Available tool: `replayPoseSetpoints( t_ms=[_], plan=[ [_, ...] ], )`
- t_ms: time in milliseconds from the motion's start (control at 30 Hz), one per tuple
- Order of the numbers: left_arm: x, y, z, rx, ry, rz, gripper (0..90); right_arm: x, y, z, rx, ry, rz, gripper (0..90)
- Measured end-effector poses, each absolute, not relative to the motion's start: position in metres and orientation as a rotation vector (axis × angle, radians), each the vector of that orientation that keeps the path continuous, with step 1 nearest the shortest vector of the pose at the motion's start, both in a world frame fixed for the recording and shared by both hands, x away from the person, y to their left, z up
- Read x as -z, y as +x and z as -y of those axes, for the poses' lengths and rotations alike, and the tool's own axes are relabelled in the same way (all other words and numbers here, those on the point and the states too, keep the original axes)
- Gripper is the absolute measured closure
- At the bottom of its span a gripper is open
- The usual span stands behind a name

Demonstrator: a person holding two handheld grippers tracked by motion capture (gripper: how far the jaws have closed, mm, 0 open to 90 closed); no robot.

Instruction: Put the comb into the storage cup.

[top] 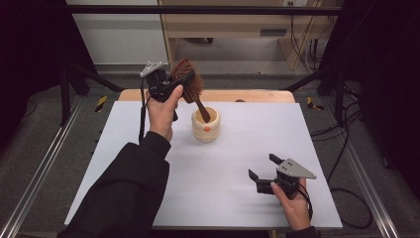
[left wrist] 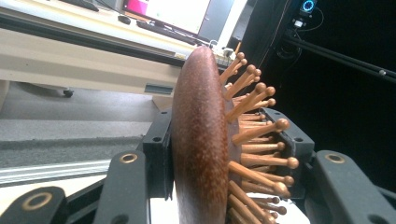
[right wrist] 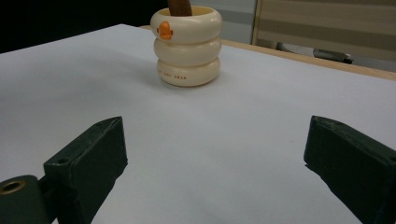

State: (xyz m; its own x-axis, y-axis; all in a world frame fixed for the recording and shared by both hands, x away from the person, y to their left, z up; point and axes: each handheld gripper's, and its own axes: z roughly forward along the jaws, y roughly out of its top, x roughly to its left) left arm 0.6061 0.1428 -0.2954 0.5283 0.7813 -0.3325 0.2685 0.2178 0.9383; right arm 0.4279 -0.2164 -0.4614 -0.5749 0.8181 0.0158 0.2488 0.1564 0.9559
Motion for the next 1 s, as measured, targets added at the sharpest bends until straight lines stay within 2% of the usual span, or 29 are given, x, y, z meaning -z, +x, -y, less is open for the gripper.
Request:
replayPoseSetpoints(
  t_ms=[1000],
  plan=[
    [0.312, 0.611, -0.131, -0.462, 1.394, -1.013, 50.0, 0.462, 0.428, 0.216, -1.436, 1.016, -1.924, 6.0]
  ],
)
